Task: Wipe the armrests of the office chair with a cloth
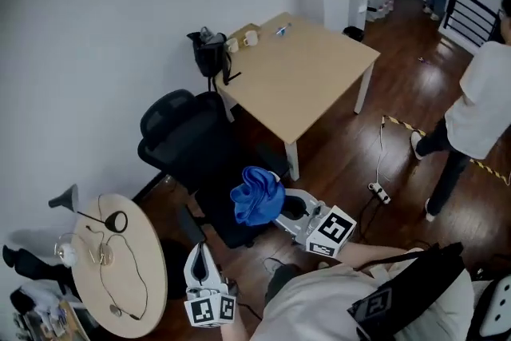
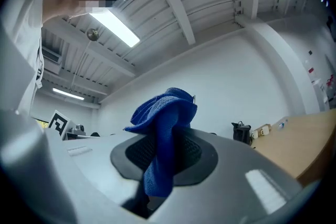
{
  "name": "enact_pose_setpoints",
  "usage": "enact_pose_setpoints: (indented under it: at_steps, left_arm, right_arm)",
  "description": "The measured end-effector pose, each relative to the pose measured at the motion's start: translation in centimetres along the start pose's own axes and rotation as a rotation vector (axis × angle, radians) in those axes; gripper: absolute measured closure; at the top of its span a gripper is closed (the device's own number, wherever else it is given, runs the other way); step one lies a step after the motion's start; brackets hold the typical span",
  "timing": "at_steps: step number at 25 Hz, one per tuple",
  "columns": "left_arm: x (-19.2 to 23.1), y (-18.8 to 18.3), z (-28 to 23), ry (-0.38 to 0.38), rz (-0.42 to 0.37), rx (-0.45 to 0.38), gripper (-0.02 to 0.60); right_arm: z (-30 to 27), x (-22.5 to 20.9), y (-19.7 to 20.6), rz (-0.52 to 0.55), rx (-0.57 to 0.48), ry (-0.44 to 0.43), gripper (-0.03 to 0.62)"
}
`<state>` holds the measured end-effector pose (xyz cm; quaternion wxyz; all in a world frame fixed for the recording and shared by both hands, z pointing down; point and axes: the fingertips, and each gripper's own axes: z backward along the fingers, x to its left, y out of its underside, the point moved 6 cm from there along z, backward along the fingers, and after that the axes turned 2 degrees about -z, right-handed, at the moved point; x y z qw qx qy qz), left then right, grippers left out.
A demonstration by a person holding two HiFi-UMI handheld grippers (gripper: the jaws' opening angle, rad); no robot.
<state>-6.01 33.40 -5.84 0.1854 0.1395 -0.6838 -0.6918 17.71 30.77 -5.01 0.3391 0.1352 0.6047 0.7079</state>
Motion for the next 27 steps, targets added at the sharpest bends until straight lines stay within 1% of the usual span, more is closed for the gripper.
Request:
enact_pose_setpoints:
  at_steps: [2, 4, 6, 9, 13, 17, 22, 27]
  left_arm:
    - [-2.0, -0.4, 0.8, 0.006, -0.005, -0.009, 0.591]
    - [-3.3, -0.9, 1.9, 0.003, -0.02, -0.032, 0.591]
    - [-3.5, -1.5, 2.2, 0.004, -0.038, -0.055, 0.591]
    - [-3.0, -1.6, 2.1, -0.002, -0.042, -0.062, 0.591]
    - [-3.4, -1.3, 2.3, -0.004, -0.035, -0.061, 0.591]
    - [-4.2, -1.0, 2.4, 0.012, -0.034, -0.051, 0.591]
    - [-4.8, -1.0, 2.6, 0.016, -0.041, -0.053, 0.591]
    - [-5.2, -1.1, 2.2, 0.025, -0.042, -0.052, 0.591]
  right_arm:
    - [2.1, 0.3, -1.0, 0.019, -0.017, -0.003, 0.523]
    - [3.6, 1.4, -1.7, 0.061, -0.039, -0.032, 0.523]
    - [3.9, 2.3, -2.3, 0.101, -0.063, -0.061, 0.523]
    - [3.8, 2.9, -2.4, 0.11, -0.076, -0.077, 0.523]
    - [4.4, 3.1, -2.2, 0.112, -0.063, -0.069, 0.523]
    - [5.6, 3.1, -2.8, 0.145, -0.076, -0.04, 0.523]
    - [6.6, 3.0, -2.9, 0.151, -0.083, -0.028, 0.523]
    - [6.2, 2.9, -3.5, 0.121, -0.084, -0.037, 0.523]
